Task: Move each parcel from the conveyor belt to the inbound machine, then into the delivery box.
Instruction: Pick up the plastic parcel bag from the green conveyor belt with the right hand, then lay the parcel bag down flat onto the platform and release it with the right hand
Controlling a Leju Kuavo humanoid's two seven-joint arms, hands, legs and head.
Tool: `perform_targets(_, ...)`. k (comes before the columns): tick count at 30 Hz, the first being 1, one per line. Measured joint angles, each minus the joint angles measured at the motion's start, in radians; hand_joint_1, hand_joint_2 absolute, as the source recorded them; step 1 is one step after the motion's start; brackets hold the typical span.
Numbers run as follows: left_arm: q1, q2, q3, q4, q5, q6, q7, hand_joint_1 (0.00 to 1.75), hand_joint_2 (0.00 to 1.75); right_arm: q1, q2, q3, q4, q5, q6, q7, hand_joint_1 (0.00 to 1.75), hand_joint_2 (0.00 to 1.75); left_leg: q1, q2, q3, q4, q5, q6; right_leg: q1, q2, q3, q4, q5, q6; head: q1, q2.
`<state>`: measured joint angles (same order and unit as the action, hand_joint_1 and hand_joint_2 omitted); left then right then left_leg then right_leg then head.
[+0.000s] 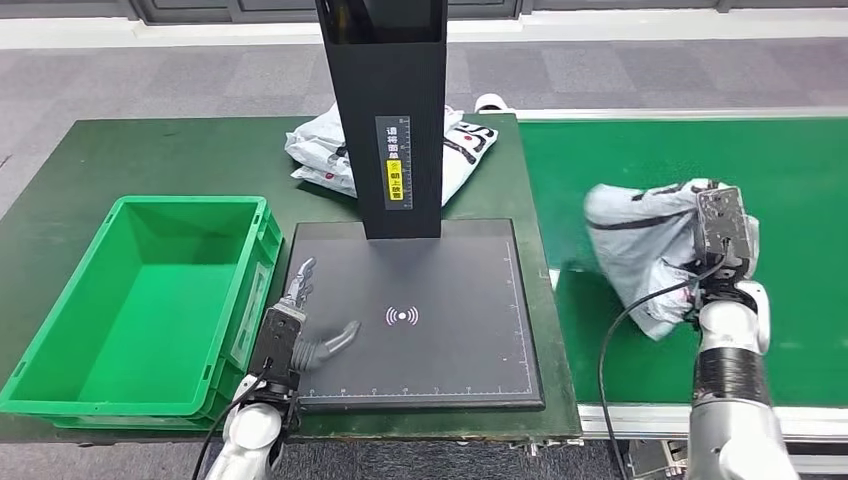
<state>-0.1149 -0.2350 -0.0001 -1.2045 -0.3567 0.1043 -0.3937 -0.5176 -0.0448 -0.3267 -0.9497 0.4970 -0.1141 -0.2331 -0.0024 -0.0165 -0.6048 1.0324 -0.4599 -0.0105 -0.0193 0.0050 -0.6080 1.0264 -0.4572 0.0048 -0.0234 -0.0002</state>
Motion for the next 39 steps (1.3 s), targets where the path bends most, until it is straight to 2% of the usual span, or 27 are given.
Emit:
perform_targets(5,0.012,-0.002,0.008,-0.014,-0.002,0.006,-0.001,0.0,1.75,0.023,0.027,0.087,-0.146,-0.064,0.0,0.01,1.75,1.75,0.0,-0.001,0.0,0.0,0.0,0.0,0.0,-0.001,0.0,0.0,0.0,0.0,0.0,0.0)
perform_targets(13,0.023,-0.005,0.017,-0.027,-0.002,0.008,-0.002,0.0,1.75,0.025,0.052,0.171,-0.223,-0.119,-0.039,0.014,1.75,1.75,0.0,0.0,-0.001,0.0,0.0,0.0,0.0,0.0,0.0,0.0,0.0,0.0,0.0,0.0)
perform_targets(25,0.024,-0.014,0.018,-0.032,0.007,0.012,-0.002,0.0,1.75,-0.049,0.099,0.338,-0.204,-0.169,-0.051,0.028,1.75,1.75,0.0,0.0,-0.001,0.0,0.001,-0.001,0.0,0.0,-0.001,0.0,0.0,0.0,0.0,0.0)
perform_targets(30,0.024,-0.015,0.017,-0.034,0.017,0.016,-0.001,0.0,1.75,-0.087,0.155,0.441,-0.174,-0.157,-0.035,0.051,1.75,1.75,0.0,0.001,-0.001,0.0,0.001,-0.001,0.0,0.001,-0.001,0.001,0.0,0.0,0.0,0.0)
perform_targets(35,0.025,-0.016,0.005,-0.041,0.027,0.023,0.001,0.0,1.75,-0.132,0.214,0.578,-0.099,-0.198,-0.027,0.072,1.75,1.75,0.002,0.001,-0.001,0.0,0.001,-0.001,0.001,0.001,-0.002,0.001,0.0,-0.001,0.0,0.0)
perform_targets(36,0.025,-0.017,0.001,-0.043,0.029,0.025,0.003,0.0,1.75,-0.136,0.226,0.607,-0.082,-0.208,-0.019,0.075,1.39,1.75,0.002,0.001,-0.001,0.0,0.001,-0.001,0.001,0.001,-0.002,0.001,0.0,-0.001,0.0,0.0)
perform_targets(39,0.025,-0.017,-0.006,-0.05,0.031,0.03,0.014,0.0,1.75,-0.142,0.272,0.689,-0.017,-0.23,0.007,0.082,0.08,1.75,0.002,0.003,-0.001,0.0,0.001,-0.002,0.002,0.002,-0.002,0.001,0.0,-0.001,0.0,0.0)
